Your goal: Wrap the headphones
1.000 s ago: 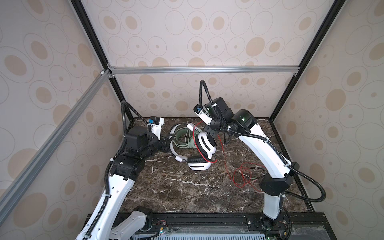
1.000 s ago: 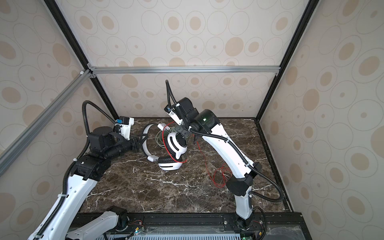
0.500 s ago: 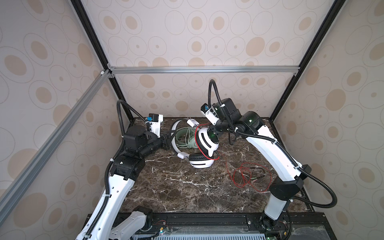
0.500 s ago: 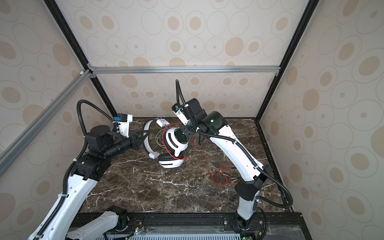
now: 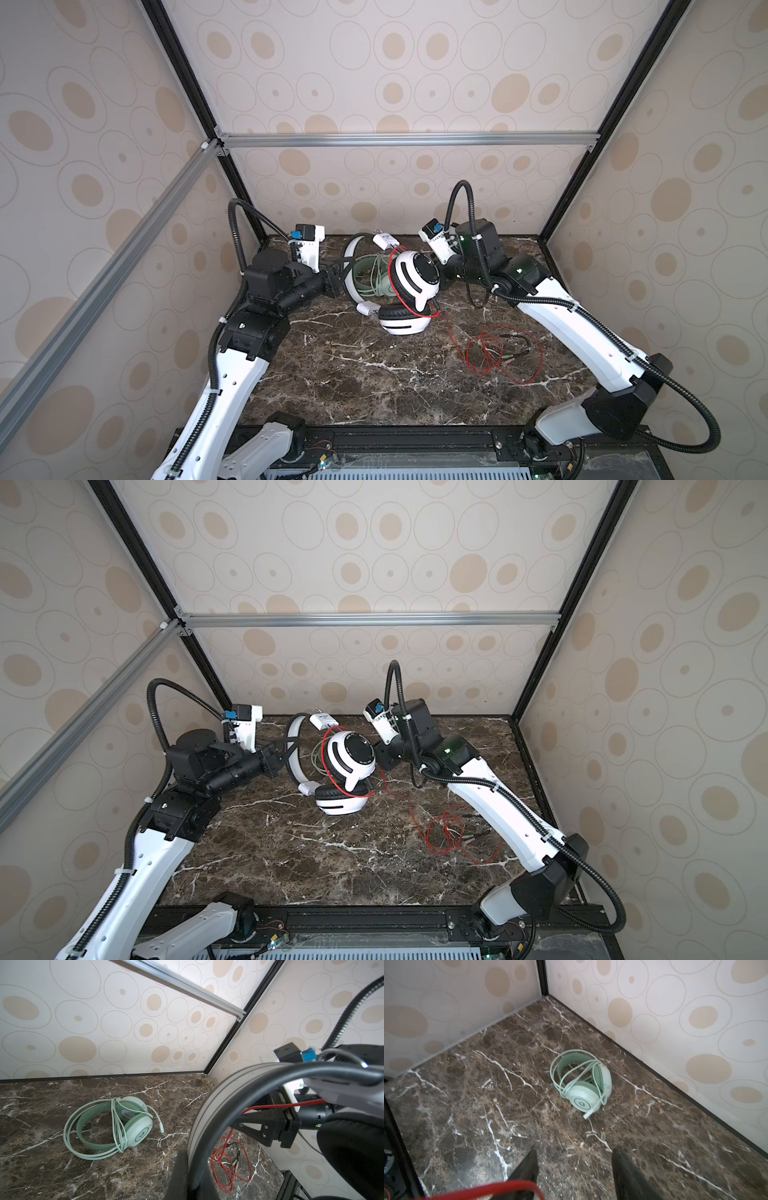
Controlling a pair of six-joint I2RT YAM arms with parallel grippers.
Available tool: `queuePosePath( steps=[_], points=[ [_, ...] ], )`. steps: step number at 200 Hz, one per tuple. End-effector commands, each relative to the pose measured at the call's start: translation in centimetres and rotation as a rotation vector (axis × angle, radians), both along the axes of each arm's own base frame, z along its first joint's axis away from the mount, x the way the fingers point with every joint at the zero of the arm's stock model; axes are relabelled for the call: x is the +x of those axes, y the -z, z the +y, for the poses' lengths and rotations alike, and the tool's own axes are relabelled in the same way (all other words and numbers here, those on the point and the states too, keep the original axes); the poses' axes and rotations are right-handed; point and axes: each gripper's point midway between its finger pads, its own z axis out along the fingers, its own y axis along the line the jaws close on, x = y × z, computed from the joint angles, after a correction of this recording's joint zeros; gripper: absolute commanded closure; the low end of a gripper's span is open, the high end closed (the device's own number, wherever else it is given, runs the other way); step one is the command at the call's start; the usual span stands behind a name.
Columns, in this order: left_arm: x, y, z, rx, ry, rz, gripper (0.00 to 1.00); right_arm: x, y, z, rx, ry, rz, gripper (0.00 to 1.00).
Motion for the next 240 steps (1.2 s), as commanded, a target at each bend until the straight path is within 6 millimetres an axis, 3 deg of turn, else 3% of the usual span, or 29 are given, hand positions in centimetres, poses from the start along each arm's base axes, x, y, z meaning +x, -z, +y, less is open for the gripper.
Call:
queuePosePath(
  steps=[1,65,163,240],
  points=[
    [-1.3,-5.9,-0.4,-0.105,0.035,-0.128,1.0,-0.3,-1.5,2.0,0.147,-0.081,-0.038,0.4],
    [-1.3,-7.5,-0.2,-0.145,0.022,-0.143,1.0,-0.5,2.2,1.9,0.246,-0.069,0.005,0.41],
    [-0.6,-10.1,0.3,-0.199,-0.018,-0.153,1.0,-1.7,7.7,1.2,0.347,-0.056,0.071,0.58],
    [0.0,-10.7,0.5,-0.231,-0.043,-0.15,1.0,-2.3,11.2,1.2,0.392,-0.035,0.137,0.58]
  ],
)
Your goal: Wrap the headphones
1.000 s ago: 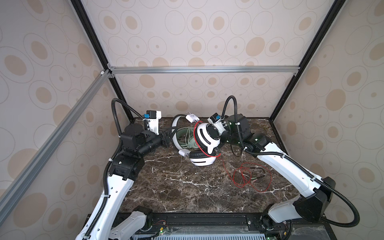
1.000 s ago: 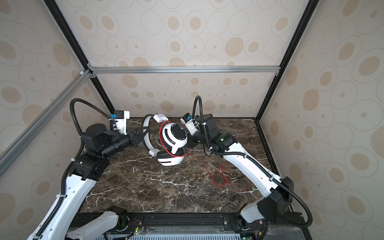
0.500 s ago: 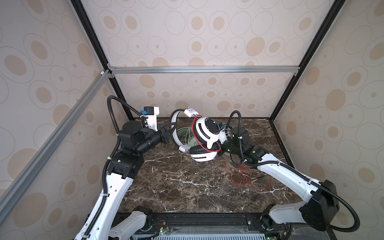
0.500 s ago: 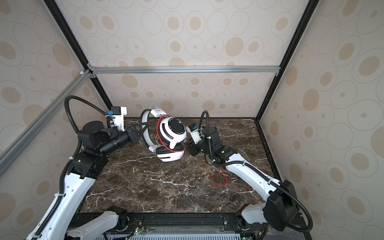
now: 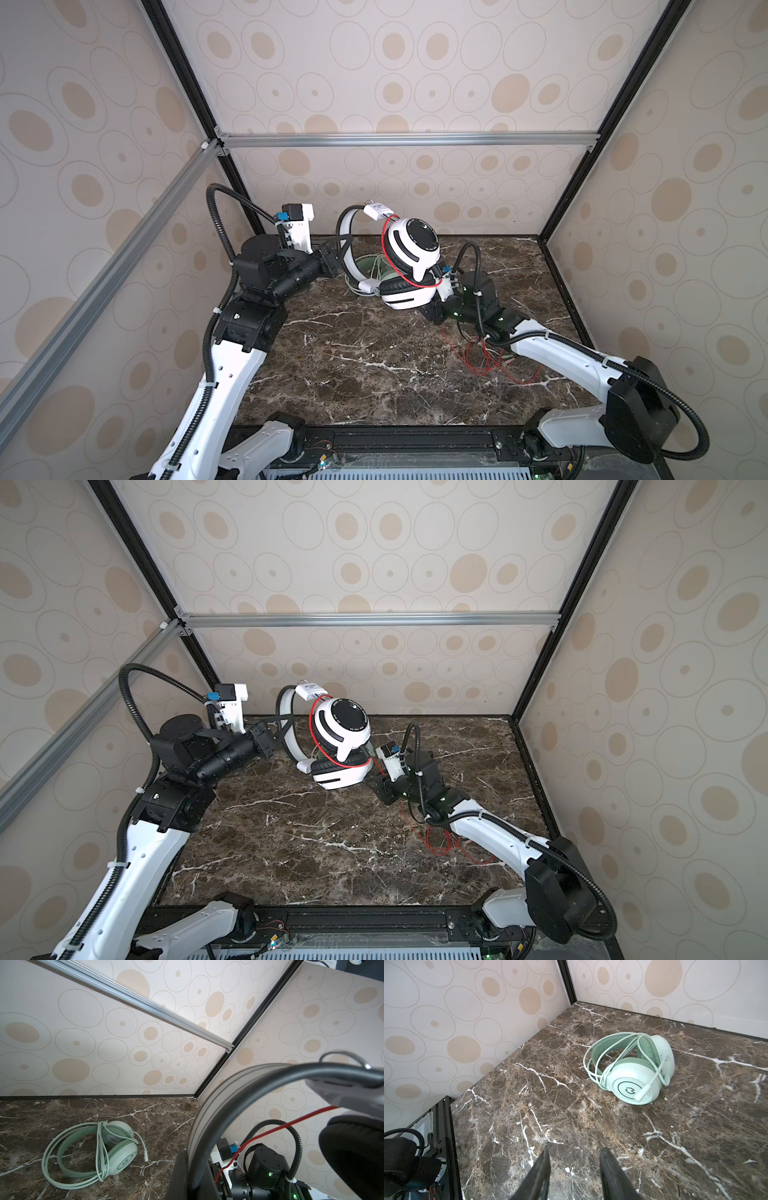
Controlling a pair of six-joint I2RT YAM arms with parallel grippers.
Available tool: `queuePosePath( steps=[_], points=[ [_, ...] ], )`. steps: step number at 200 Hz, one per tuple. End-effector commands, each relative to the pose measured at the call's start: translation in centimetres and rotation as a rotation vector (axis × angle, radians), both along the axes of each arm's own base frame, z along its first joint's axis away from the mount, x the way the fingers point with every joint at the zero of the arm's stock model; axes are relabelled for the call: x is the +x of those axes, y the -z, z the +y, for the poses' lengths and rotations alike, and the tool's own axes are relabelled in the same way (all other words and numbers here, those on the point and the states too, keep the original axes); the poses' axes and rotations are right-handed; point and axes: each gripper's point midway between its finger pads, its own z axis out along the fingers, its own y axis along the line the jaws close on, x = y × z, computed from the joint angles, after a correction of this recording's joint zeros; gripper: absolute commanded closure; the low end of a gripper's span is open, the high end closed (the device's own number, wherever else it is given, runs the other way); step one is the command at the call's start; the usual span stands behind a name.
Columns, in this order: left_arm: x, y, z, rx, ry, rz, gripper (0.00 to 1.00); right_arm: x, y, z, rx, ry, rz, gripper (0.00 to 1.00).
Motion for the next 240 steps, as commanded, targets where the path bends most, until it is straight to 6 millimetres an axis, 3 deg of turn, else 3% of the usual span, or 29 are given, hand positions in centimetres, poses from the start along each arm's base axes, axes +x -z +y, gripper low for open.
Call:
queuePosePath(
  steps=[1,56,93,146,203,240],
  points=[
    [-1.2,-5.4,0.3,-0.09,0.001,-0.12,1.0,-0.2,-0.4,0.1,0.055,0.004,-0.003,0.58],
    [-0.9,-5.2,0.3,-0.087,-0.002,-0.114,1.0,-0.9,1.2,-1.0,0.075,0.043,0.02,0.57],
    [-0.5,-5.1,0.3,-0.096,-0.015,-0.104,1.0,-1.3,2.0,-0.9,0.054,0.03,0.04,0.65],
    [-0.2,-5.0,0.6,-0.097,-0.035,-0.1,1.0,-1.8,0.9,-2.0,0.072,0.056,0.005,0.49],
    [-0.3,-4.7,0.6,-0.093,-0.035,-0.089,1.0,-3.4,0.5,-2.3,0.034,-0.016,-0.026,0.5],
    [-0.4,-4.6,0.6,-0.092,-0.034,-0.085,1.0,-4.0,-0.2,-2.6,-0.019,-0.048,-0.065,0.42]
  ],
)
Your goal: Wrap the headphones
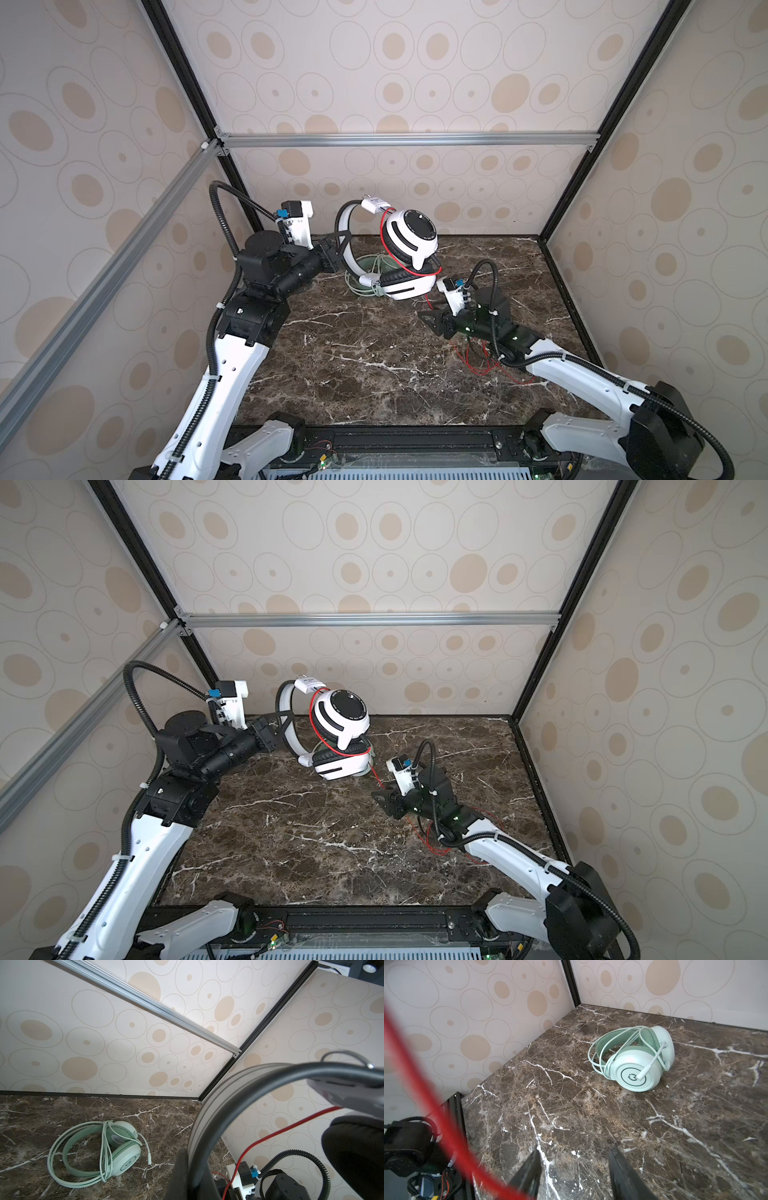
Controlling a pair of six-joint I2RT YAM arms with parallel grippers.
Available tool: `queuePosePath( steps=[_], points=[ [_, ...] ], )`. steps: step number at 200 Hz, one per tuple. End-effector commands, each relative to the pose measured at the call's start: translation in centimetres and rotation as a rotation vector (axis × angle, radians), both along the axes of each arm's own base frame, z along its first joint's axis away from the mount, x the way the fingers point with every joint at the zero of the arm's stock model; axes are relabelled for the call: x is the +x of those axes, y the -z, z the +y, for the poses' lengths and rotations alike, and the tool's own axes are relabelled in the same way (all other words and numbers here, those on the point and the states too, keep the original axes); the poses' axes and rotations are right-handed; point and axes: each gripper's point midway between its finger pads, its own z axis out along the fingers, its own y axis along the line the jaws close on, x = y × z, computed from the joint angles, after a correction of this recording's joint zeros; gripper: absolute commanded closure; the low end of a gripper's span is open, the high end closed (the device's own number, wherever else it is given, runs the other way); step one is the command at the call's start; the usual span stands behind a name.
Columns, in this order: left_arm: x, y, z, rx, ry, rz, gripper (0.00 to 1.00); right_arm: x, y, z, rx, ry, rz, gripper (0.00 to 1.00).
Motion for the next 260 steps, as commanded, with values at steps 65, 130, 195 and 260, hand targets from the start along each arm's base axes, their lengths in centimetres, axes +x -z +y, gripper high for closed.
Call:
queuePosePath(
  steps=[65,130,195,260],
  points=[
    [-1.6,-4.9,0.2,-0.085,0.013,-0.107,1.0,-0.3,0.3,-0.7,-0.101,-0.04,-0.057,0.43],
    [-1.7,-5.0,0.3,-0.095,0.007,-0.105,1.0,0.3,1.8,-0.6,-0.087,-0.017,-0.04,0.54],
    [-1.4,-4.8,0.7,-0.102,-0.02,-0.087,1.0,1.6,2.6,-0.4,-0.079,0.003,-0.024,0.76],
    [0.6,-3.5,2.5,-0.156,-0.162,0.011,1.0,0.9,3.1,-0.9,-0.091,0.013,0.002,0.97]
  ],
)
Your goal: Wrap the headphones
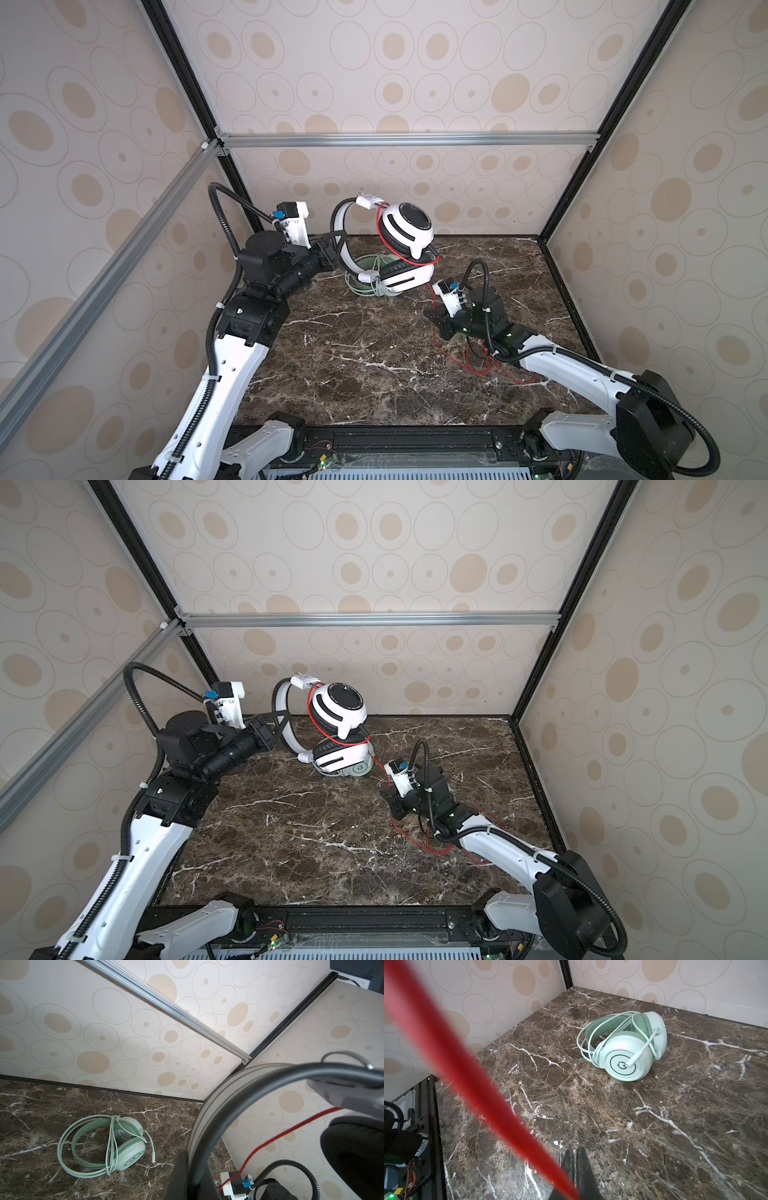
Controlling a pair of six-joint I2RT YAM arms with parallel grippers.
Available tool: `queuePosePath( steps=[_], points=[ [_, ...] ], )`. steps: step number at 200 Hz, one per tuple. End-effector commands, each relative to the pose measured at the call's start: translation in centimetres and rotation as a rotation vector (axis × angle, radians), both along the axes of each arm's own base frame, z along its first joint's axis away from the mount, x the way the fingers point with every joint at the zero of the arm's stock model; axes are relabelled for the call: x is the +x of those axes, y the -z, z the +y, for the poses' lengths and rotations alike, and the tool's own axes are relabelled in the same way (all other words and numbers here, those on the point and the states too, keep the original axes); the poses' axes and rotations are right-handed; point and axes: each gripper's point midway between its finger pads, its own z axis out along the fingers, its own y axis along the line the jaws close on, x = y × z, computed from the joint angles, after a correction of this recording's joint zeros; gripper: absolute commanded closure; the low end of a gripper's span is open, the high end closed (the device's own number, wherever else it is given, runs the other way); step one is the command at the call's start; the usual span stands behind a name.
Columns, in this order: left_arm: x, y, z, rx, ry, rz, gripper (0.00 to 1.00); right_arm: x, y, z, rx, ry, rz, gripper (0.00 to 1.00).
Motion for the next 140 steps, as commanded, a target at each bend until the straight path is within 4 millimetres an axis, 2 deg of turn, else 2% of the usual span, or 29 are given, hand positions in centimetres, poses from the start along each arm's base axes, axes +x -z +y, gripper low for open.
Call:
queuePosePath(
  steps=[1,15,59,88,140],
  points=[
    [-0.1,-4.1,1.3,-0.119,-0.079,-0.048,1.0,-0.4,0.1,-0.4,0.001,0.003,0.002,0.97],
    [0.6,-3.4,1.7,-0.135,-0.116,-0.003,1.0,-0.6,0.2,-0.6,-0.001,0.005,0.009,1.0],
    [2.4,-0.5,2.8,-0.161,-0.214,0.106,1.0,-2.0,1.1,-0.6,-0.07,0.01,0.021,1.0],
    [3.0,0.4,3.7,-0.181,-0.275,0.119,1.0,-3.5,1.4,-0.2,-0.124,-0.008,0.014,1.0],
    [4.1,2.4,5.3,-0.098,-0.386,0.14,1.0,-5.9,0.1,1.0,-0.207,-0.071,-0.041,1.0]
  ],
)
